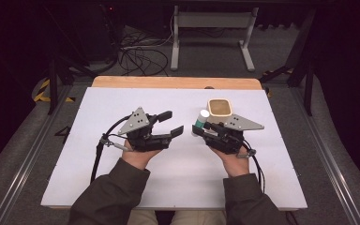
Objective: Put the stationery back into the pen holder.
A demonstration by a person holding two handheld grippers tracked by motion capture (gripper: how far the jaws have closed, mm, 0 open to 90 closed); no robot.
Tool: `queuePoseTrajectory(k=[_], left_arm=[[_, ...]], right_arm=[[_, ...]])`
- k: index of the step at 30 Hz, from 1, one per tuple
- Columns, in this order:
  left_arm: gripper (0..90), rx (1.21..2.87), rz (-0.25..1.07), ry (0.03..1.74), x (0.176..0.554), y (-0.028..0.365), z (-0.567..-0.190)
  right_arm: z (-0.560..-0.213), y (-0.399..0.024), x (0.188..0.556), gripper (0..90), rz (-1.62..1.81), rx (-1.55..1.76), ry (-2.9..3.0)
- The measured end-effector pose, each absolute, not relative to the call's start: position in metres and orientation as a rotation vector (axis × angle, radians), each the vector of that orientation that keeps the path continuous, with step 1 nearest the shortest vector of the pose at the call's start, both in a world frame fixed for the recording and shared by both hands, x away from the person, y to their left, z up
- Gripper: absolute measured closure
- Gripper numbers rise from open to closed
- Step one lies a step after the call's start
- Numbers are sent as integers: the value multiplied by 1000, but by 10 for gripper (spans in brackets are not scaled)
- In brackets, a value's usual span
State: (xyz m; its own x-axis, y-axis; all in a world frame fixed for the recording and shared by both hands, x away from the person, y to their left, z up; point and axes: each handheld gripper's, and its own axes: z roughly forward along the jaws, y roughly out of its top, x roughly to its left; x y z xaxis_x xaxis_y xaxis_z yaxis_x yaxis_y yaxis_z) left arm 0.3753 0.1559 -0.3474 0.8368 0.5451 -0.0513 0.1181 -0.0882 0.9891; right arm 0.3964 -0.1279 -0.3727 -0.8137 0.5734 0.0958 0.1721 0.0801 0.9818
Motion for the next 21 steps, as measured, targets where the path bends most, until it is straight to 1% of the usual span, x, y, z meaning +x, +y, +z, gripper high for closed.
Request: queuePoseTrajectory(k=[12, 21], left_arm=[[254, 1682, 436, 566, 373, 172, -353], [223, 1714, 487, 577, 369, 181, -356]], right_arm=[[-370, -141, 412, 661, 1735, 781, 1985], [-367, -147, 422, 662, 1719, 798, 1942]])
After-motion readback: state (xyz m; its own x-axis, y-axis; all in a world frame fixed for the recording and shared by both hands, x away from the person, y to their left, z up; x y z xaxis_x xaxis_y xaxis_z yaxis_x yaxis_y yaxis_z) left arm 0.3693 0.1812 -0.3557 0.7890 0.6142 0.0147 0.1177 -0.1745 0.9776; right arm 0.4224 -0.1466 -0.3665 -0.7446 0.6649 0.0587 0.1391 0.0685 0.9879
